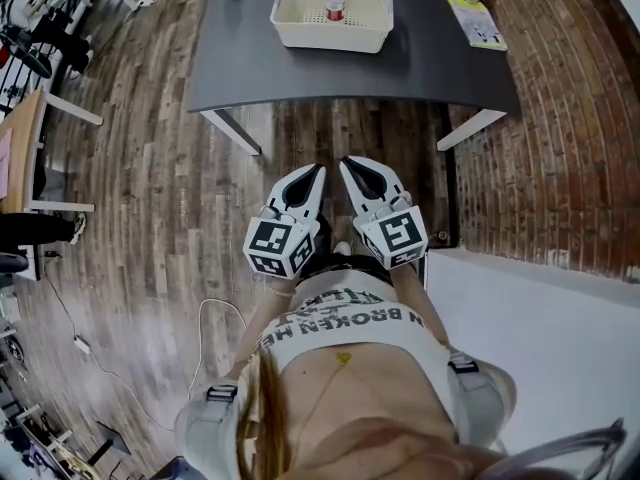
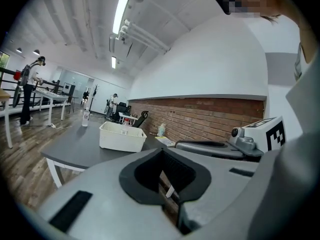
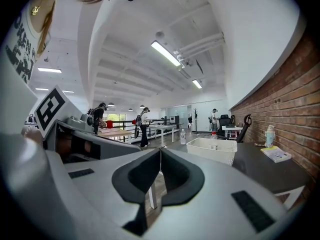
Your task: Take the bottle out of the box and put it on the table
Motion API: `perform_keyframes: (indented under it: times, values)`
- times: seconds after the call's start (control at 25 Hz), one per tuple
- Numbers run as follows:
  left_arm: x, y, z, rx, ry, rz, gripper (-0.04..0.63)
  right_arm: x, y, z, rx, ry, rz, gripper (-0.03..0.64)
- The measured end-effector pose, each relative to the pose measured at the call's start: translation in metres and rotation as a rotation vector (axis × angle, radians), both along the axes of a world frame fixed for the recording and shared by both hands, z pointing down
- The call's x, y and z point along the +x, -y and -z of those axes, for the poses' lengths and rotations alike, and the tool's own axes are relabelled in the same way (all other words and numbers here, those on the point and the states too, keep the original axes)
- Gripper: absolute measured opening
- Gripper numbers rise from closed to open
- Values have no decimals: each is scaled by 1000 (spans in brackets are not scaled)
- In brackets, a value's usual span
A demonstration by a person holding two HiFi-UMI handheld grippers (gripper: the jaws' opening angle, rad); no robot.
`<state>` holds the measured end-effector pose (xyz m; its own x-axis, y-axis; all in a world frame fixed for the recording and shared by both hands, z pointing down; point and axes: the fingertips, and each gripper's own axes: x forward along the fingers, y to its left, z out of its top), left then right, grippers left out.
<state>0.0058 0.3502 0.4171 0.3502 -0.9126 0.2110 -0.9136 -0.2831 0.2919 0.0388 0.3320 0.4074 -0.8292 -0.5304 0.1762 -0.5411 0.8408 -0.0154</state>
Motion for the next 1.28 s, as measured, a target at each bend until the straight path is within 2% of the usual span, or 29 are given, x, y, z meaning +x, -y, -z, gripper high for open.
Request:
perform_keyframes:
  times: [0.32, 0.64, 1.0, 1.28]
  values:
    - [-33, 80, 9, 33, 11, -95, 5, -39, 74, 9, 39, -10, -42, 9]
    - [-68, 119, 6, 21, 8, -147, 5, -78, 115, 5, 27, -12, -78, 9]
    - [-117, 137, 4, 24, -2, -150, 5, -113, 132, 7, 41, -15, -115, 9]
    - [-137, 143, -1, 12, -31, -113, 5, -133, 144, 0, 23, -38, -88, 9]
